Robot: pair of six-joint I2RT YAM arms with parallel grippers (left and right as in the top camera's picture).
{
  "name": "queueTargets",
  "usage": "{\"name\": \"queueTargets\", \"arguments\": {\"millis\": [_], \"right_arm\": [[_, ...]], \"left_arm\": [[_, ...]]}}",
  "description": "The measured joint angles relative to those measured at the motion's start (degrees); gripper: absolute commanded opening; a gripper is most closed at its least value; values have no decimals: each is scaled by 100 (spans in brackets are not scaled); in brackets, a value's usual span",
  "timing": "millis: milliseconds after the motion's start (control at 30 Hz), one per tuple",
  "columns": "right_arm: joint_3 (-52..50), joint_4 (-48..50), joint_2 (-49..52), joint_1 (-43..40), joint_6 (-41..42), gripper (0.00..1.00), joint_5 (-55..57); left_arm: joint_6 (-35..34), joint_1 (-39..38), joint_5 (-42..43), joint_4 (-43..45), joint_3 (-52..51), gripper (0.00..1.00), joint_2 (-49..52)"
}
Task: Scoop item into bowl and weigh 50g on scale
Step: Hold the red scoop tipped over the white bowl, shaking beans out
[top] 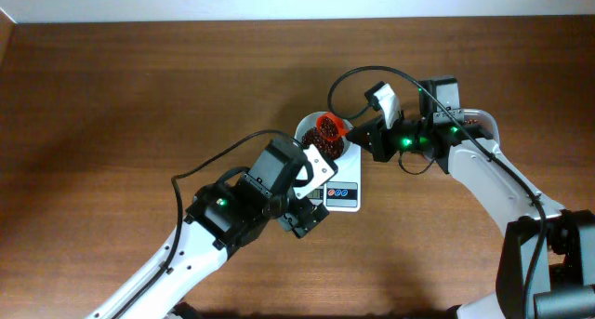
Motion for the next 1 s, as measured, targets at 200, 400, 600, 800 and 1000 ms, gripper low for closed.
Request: {"name": "queueTargets", "arguments": {"millis": [200,400,600,800,1000], "right_arm": [[0,35,0,0,-96,4,2],[0,87,0,0,-225,4,0],[0,127,0,0,-376,4,2],[0,127,0,0,-518,4,0],[0,151,0,0,-704,4,2]], "left_arm": [[0,0,0,0,0,99,0],[0,0,0,0,0,99,0],[0,0,0,0,0,99,0],[0,0,0,0,0,99,0],[0,0,0,0,0,99,0]]}}
